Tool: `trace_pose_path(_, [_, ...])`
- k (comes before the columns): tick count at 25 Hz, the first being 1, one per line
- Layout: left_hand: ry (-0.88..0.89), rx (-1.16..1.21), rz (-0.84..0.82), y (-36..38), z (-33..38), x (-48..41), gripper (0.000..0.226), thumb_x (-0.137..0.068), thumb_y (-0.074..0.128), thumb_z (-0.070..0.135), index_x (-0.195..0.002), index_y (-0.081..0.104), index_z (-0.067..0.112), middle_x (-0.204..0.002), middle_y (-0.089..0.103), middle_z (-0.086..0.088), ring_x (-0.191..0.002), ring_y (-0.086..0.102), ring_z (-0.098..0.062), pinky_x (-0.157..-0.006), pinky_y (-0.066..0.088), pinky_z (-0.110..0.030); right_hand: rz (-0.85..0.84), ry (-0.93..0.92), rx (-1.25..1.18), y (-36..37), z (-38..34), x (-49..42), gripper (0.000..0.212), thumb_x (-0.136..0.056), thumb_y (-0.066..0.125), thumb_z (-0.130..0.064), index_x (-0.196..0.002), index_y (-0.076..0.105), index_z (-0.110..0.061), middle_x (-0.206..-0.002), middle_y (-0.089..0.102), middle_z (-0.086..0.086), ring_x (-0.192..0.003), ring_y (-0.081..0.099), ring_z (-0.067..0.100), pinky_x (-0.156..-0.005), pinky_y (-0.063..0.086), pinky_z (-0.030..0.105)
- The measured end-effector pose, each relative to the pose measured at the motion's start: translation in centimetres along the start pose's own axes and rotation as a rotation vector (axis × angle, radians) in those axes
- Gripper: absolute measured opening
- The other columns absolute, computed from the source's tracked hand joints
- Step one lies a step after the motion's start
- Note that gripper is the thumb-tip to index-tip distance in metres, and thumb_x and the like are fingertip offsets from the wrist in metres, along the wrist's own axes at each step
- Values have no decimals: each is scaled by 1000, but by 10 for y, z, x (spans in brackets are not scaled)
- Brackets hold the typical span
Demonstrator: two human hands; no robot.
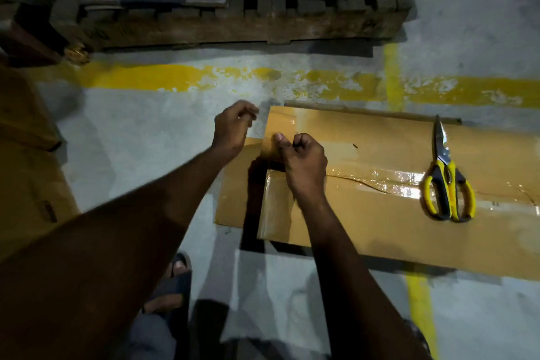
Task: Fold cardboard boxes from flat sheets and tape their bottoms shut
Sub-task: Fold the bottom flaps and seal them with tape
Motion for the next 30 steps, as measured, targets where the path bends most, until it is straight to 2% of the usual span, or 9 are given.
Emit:
trace_pose_path(4, [214, -203, -119, 6, -2, 79, 33, -68, 63, -2, -100, 70, 1, -104, 63, -12, -93, 59, -19, -77, 45, -20, -88, -63, 170, -2, -3, 3, 30, -86, 73, -32, -73, 58, -9, -67, 61, 3, -63, 58, 14, -59, 47, 32])
trace_pose_path(6, [340, -305, -149, 7, 2, 90, 37, -69, 70, 15, -104, 70, 2, -113, 59, -14, -103, 56, -18, -88, 45, -25, -178, -79, 193, -9, -8, 15, 25, -84, 75, -29, -97, 65, -11, -89, 69, 1, -80, 65, 14, -63, 49, 23])
trace_pose_path(8, [348, -302, -130, 0, 10, 89, 32, -74, 75, 14, -102, 71, 2, -109, 64, -15, -102, 60, -23, -87, 48, -29, -264, -199, 377, -25, -4, 32, 60, -78, 77, -41, -127, 55, -16, -116, 62, 0, -103, 60, 15, -76, 47, 11])
trace_pose_path(12, [307, -275, -204, 4, 20, 96, 31, -86, 66, 3, -117, 63, -2, -111, 68, -16, -105, 63, -24, -83, 44, -21, -513, -456, 1190, -58, 59, 67, 111, -62, 54, -88, -152, 22, -31, -164, 12, 3, -150, 8, 28, -119, 11, 56])
trace_pose_path(15, [229, -279, -188, 4, 25, 113, 29, -95, 56, 9, -120, 54, -6, -105, 61, -11, -96, 52, -14, -64, 31, -6, -534, -493, 1369, -67, 82, 69, 112, -65, 65, -77, -154, 10, -38, -165, -3, 3, -150, -7, 32, -118, 2, 61])
trace_pose_path(20, [116, -146, -153, -9, 23, 151, 9, -95, 59, 16, -88, 55, 12, -73, 53, 11, -66, 48, 5, -56, 35, -2, -536, -471, 1355, -65, 79, 66, 113, -68, 72, -67, -155, 6, -38, -165, -6, 3, -150, -11, 33, -117, -1, 61])
trace_pose_path(23, [9, -89, -169, -14, 11, 171, 8, -89, 66, 14, -96, 61, 13, -82, 62, 7, -70, 56, 5, -60, 40, -4, -542, -458, 1335, -66, 75, 70, 111, -71, 71, -65, -155, 3, -38, -164, -10, 2, -149, -13, 33, -118, 0, 62])
trace_pose_path(26, [-34, -206, -307, -9, -2, 187, 47, -83, 72, 15, -126, 53, 10, -112, 60, 1, -98, 57, -9, -78, 43, -14, -536, -455, 1332, -65, 72, 70, 111, -71, 71, -65, -155, 3, -38, -165, -9, 2, -149, -13, 33, -117, -1, 62])
trace_pose_path(30, [66, -205, -263, -20, 0, 195, 42, -86, 71, 21, -123, 57, 9, -108, 65, 0, -98, 62, -14, -66, 41, -1, -518, -472, 1343, -65, 74, 71, 111, -71, 71, -67, -155, 4, -38, -165, -7, 2, -149, -12, 35, -115, -3, 63])
Point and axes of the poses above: each hand's wrist, its own x-axis away from the middle knuckle, its own y-axis out of the palm, z = x × y, the point moved 7 cm from there along -x, towards the middle knuckle
